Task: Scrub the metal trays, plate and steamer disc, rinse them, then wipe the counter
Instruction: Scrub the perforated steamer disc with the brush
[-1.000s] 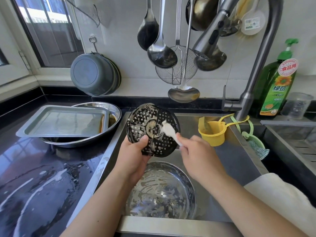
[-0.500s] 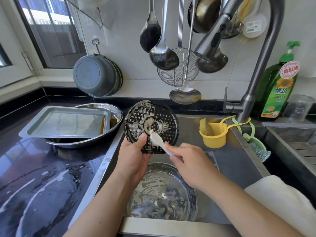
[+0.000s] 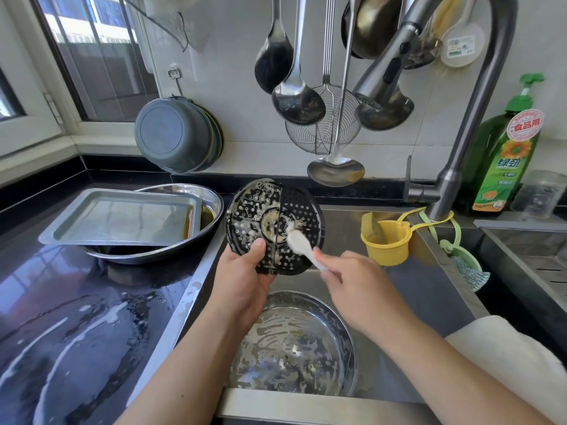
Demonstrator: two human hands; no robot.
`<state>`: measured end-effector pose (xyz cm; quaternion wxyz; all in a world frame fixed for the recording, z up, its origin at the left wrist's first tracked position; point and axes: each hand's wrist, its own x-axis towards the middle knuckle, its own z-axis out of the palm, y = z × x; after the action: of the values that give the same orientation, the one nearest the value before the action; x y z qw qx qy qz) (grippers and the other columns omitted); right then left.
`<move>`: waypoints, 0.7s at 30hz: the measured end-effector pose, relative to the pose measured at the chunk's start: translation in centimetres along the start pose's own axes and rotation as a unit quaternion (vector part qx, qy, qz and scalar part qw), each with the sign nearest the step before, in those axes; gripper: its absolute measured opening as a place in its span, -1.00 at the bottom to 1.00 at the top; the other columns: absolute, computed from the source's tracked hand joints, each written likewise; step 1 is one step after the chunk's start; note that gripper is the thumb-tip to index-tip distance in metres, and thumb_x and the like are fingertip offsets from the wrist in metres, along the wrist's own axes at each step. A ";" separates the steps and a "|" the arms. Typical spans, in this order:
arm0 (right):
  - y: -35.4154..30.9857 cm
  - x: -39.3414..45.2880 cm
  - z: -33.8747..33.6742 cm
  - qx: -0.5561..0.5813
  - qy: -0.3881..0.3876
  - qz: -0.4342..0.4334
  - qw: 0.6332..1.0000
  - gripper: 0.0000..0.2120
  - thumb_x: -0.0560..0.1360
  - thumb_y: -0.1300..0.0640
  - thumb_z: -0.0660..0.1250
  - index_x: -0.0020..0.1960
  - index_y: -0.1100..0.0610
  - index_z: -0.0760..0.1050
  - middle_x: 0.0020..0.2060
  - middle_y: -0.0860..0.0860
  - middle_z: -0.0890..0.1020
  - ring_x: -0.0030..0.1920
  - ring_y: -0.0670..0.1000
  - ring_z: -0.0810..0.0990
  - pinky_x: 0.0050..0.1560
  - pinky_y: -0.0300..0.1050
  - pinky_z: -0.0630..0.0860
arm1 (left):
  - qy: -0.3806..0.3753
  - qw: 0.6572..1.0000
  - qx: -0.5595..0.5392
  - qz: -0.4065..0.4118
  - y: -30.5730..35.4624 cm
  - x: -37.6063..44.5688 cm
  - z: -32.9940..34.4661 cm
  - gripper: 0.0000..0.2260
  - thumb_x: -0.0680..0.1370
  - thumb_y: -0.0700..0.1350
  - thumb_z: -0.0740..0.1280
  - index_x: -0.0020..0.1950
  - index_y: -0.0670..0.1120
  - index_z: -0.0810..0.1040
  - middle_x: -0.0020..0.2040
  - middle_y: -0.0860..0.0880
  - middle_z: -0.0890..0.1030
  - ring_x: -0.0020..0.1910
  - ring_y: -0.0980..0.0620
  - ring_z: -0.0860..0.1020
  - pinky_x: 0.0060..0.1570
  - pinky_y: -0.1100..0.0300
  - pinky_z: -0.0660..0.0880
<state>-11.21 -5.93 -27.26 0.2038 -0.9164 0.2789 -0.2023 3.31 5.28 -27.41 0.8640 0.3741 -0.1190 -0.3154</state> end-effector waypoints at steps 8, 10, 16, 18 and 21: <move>-0.8 -0.3 0.7 0.032 -0.059 -0.041 0.997 -0.58 0.66 0.07 0.27 0.46 -0.26 0.42 -0.20 -0.11 0.45 -0.19 -0.10 0.47 -0.20 -0.06 0.44 | 0.004 1.000 0.014 0.003 0.0 0.2 -0.2 -0.68 0.70 -0.34 0.16 0.44 -0.21 0.47 0.23 -0.20 0.68 0.12 -0.12 0.70 -0.05 0.02 0.68; -0.4 -0.2 0.3 0.018 -0.055 -0.019 0.998 -0.59 0.65 0.07 0.27 0.44 -0.27 0.44 -0.20 -0.10 0.46 -0.20 -0.09 0.47 -0.27 -0.12 0.38 | 0.003 1.000 0.011 0.006 0.0 0.1 -0.1 -0.67 0.70 -0.35 0.15 0.45 -0.22 0.46 0.23 -0.20 0.68 0.13 -0.11 0.70 -0.08 0.07 0.67; 0.6 0.3 -0.9 -0.025 0.012 0.052 0.998 -0.61 0.66 0.06 0.24 0.44 -0.24 0.45 -0.18 -0.09 0.44 -0.15 0.01 0.48 -0.26 -0.05 0.42 | 0.006 1.000 0.016 0.005 0.1 0.2 -0.2 -0.66 0.69 -0.37 0.15 0.45 -0.22 0.46 0.22 -0.19 0.69 0.12 -0.09 0.71 -0.12 0.10 0.66; 0.5 0.3 -1.3 -0.037 0.035 0.054 0.997 -0.61 0.66 0.07 0.25 0.46 -0.20 0.45 -0.18 -0.07 0.45 -0.14 0.02 0.46 -0.25 -0.04 0.39 | 0.001 1.000 0.026 0.004 0.0 0.2 -0.2 -0.65 0.69 -0.36 0.16 0.46 -0.20 0.45 0.23 -0.19 0.69 0.15 -0.10 0.70 -0.10 0.10 0.66; 0.1 0.1 -1.3 -0.036 0.047 0.038 0.998 -0.71 0.65 0.11 0.26 0.29 -0.14 0.60 -0.22 -0.05 0.46 -0.16 0.07 0.46 -0.24 0.01 0.40 | -0.005 0.999 0.033 0.012 0.0 0.2 -0.2 -0.65 0.70 -0.35 0.16 0.47 -0.18 0.46 0.25 -0.17 0.68 0.18 -0.10 0.69 -0.07 0.10 0.66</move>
<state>-11.85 -6.38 -26.17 0.1647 -0.9013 0.3299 -0.2273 3.54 5.25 -27.53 0.8543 0.3995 -0.1380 -0.3027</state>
